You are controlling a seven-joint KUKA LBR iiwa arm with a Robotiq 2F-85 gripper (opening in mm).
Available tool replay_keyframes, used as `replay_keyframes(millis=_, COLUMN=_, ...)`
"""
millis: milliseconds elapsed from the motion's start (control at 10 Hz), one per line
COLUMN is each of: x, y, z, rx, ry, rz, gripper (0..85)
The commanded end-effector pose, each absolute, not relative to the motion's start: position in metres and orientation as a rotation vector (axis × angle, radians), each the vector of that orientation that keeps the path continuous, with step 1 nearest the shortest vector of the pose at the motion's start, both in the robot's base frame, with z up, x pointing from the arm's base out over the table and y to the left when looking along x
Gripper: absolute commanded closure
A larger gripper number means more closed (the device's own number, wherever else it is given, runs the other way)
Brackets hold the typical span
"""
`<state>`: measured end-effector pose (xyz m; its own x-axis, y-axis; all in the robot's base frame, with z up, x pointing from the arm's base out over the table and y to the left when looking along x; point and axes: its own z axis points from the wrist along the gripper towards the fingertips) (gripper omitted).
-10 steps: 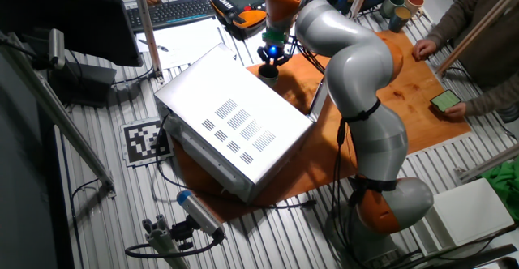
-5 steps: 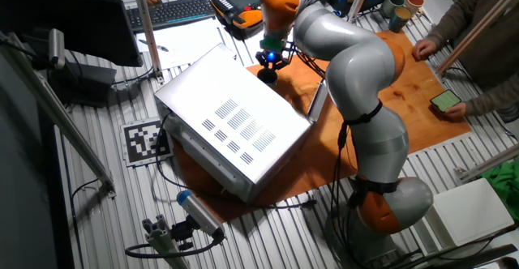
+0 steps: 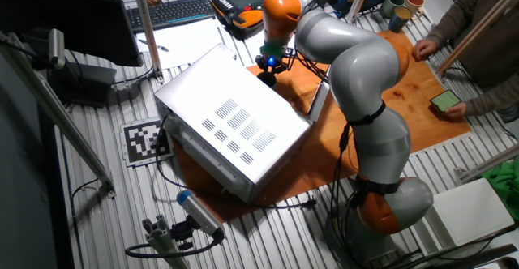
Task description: Put the bowl into the microwave
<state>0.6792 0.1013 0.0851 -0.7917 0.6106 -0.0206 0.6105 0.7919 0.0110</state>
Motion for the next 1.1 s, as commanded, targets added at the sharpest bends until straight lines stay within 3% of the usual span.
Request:
replay_keyframes(millis=0, x=0.679, y=0.102, z=0.085, rx=1.014, ry=2.95, rz=0.012, gripper=85.0)
replay_keyframes(millis=100, x=0.679, y=0.103, z=0.086, rx=1.016, ry=2.949, rz=0.004, gripper=68.0)
replay_keyframes(millis=200, x=0.68, y=0.104, z=0.086, rx=1.02, ry=2.945, rz=-0.009, gripper=68.0)
replay_keyframes(millis=300, x=0.68, y=0.105, z=0.087, rx=1.028, ry=2.941, rz=-0.019, gripper=51.0)
replay_keyframes(millis=500, x=0.681, y=0.107, z=0.087, rx=1.048, ry=2.932, rz=-0.033, gripper=51.0)
replay_keyframes(millis=600, x=0.682, y=0.107, z=0.086, rx=1.04, ry=2.938, rz=-0.047, gripper=34.0)
replay_keyframes(millis=1000, x=0.692, y=0.1, z=0.089, rx=1.023, ry=3.082, rz=-0.024, gripper=34.0)
